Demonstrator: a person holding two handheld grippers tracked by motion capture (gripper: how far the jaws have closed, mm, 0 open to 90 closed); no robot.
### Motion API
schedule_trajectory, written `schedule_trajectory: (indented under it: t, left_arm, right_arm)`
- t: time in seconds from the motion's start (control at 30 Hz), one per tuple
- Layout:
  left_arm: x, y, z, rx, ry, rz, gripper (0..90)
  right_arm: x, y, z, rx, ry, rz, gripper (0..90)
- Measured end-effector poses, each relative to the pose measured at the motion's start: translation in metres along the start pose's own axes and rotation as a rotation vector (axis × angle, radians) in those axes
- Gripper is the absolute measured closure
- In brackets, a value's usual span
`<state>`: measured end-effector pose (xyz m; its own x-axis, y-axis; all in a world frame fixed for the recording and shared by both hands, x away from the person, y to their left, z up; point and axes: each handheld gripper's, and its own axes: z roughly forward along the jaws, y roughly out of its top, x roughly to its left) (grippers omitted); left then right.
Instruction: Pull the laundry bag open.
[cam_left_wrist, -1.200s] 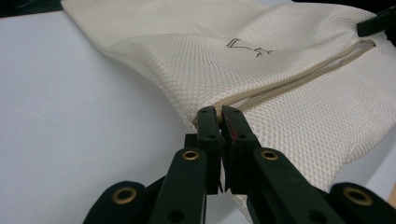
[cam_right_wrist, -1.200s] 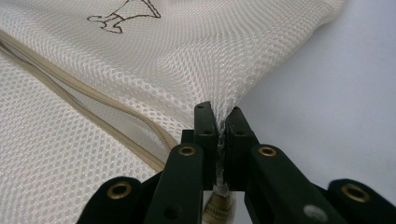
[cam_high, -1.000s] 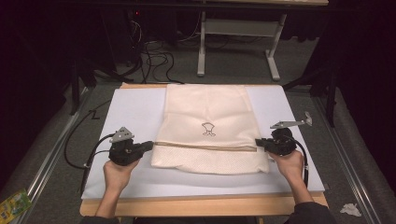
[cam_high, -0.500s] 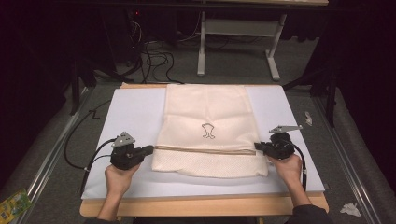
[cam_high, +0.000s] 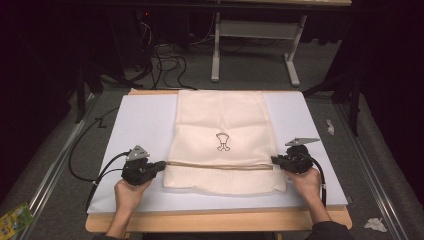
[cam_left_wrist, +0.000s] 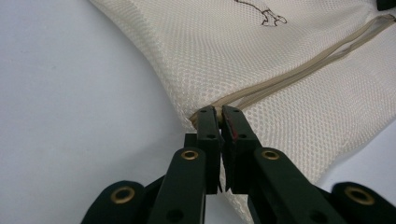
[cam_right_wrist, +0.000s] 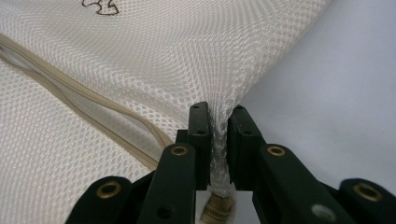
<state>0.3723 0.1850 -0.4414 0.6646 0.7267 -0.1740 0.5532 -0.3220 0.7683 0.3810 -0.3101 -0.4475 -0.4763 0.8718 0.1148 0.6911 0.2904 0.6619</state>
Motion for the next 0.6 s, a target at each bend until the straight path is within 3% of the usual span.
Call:
schedule_trajectory:
  t: [0.33, 0.6]
  left_arm:
    - [-0.0016, -0.0007, 0.0002, -0.019, 0.005, 0.013, 85.2]
    - [-0.0026, -0.0009, 0.0013, -0.032, 0.005, 0.017, 76.9]
  right_arm:
    - [0.0022, -0.0008, -0.0002, 0.011, -0.020, -0.020, 73.9]
    - [0.0017, -0.0017, -0.0063, -0.034, -0.048, -0.022, 62.5]
